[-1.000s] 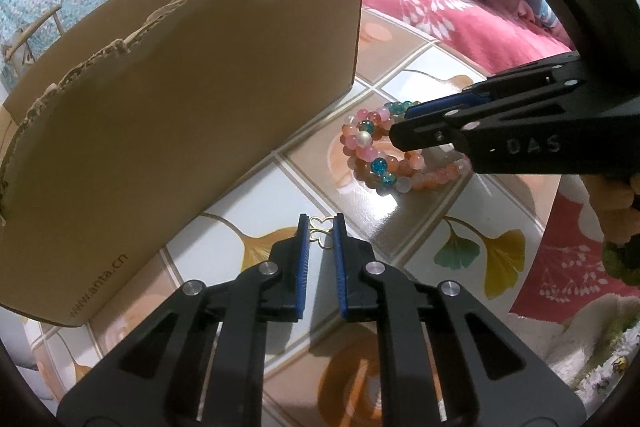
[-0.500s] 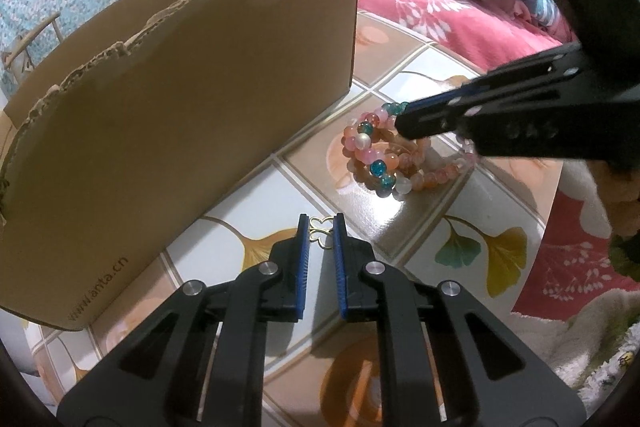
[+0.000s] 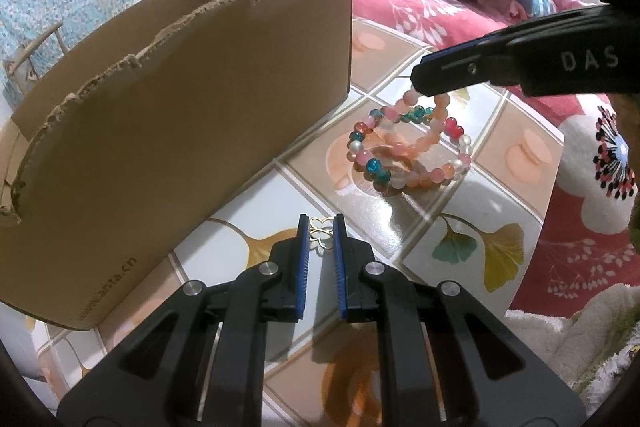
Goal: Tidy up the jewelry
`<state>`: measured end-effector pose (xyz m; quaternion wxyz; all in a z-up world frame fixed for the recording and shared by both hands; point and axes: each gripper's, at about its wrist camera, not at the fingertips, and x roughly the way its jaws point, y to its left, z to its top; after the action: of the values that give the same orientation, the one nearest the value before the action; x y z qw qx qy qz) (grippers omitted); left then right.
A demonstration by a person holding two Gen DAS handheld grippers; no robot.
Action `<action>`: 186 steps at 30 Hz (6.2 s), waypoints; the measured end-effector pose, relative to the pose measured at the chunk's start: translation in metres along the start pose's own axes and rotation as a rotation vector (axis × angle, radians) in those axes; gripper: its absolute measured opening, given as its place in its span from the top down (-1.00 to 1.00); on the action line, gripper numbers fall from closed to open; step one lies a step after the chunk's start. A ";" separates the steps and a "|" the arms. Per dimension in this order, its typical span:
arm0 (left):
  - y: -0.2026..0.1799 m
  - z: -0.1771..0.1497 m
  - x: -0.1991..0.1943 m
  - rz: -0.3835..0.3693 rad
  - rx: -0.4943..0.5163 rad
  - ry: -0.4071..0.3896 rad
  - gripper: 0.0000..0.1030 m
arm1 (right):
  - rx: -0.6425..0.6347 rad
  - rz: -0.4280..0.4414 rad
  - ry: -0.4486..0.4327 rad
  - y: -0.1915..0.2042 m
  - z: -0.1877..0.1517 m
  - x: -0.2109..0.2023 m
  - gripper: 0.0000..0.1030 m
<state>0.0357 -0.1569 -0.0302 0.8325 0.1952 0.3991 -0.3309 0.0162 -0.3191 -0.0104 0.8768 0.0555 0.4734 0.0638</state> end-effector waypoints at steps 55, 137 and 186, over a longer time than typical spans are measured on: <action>0.141 0.116 0.017 -0.284 -0.189 0.169 0.47 | -0.398 0.086 0.144 0.037 0.190 0.068 0.79; 0.009 0.070 -0.091 -0.015 -0.076 -0.381 0.83 | -0.127 -0.080 -0.269 0.016 0.034 -0.093 0.81; 0.166 0.006 -0.068 -0.010 -0.399 -0.023 0.79 | -0.228 0.334 0.220 0.105 0.104 0.077 0.80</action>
<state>0.1245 -0.0162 0.0371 0.8576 0.0207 0.4482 -0.2515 0.1390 -0.2067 0.0001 0.7977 0.0265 0.5401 0.2668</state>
